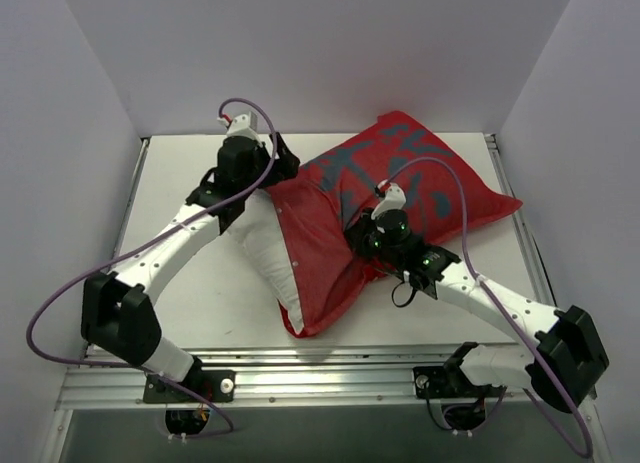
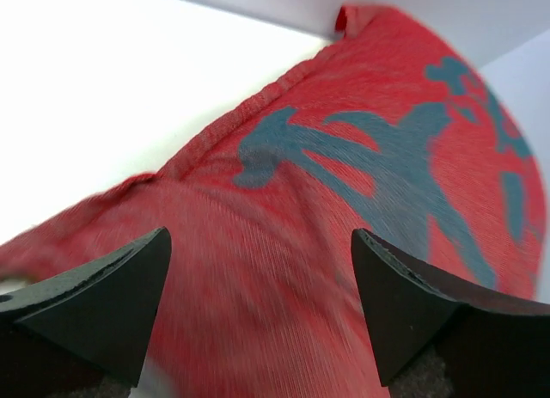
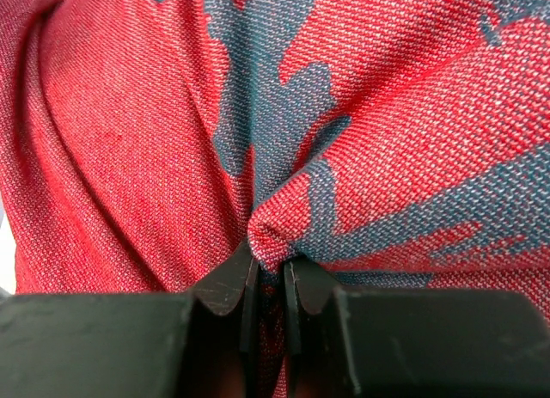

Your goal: Remove the pillowcase from the pillow

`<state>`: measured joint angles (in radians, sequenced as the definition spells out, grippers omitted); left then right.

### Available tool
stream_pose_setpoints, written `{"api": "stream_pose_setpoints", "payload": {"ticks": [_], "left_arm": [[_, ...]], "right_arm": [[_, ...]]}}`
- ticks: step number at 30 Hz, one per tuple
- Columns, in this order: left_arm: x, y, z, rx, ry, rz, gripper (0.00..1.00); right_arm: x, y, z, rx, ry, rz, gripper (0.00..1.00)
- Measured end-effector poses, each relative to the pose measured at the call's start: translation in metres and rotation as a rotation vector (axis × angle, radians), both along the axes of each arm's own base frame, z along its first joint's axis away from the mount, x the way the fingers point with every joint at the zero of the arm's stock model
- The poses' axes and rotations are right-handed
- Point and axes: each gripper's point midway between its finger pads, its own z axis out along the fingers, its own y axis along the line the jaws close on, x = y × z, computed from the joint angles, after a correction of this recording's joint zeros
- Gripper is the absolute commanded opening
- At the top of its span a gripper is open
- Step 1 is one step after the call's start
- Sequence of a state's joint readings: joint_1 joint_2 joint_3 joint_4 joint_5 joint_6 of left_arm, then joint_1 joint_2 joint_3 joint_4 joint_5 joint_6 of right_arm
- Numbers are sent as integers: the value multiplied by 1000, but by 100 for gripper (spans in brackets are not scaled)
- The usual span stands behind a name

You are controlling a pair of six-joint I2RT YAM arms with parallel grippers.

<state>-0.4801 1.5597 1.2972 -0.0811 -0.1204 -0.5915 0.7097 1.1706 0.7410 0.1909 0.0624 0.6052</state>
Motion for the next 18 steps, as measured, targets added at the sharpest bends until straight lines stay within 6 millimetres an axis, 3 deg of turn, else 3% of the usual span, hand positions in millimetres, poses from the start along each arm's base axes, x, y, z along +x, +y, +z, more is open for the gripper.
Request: {"api": "stream_pose_setpoints", "payload": {"ticks": [2, 6, 8, 9, 11, 13, 18], "left_arm": [[-11, 13, 26, -10, -29, 18, 94], [-61, 47, 79, -44, -98, 49, 94], [-92, 62, 95, -85, -140, 53, 94], [-108, 69, 93, -100, -139, 55, 94], [-138, 79, 71, -124, -100, 48, 95], [-157, 81, 34, -140, -25, 37, 97], [-201, 81, -95, -153, 276, 22, 100]], "right_arm": [[12, 3, 2, -2, -13, -8, 0], [31, 6, 3, -13, -32, -14, 0], [36, 7, 3, -14, -42, -1, 0], [38, 7, 3, -14, -46, 7, 0], [40, 8, 3, -18, -51, 26, 0], [42, 9, 3, -22, -54, 46, 0], [49, 14, 4, -35, -61, 94, 0]]}}
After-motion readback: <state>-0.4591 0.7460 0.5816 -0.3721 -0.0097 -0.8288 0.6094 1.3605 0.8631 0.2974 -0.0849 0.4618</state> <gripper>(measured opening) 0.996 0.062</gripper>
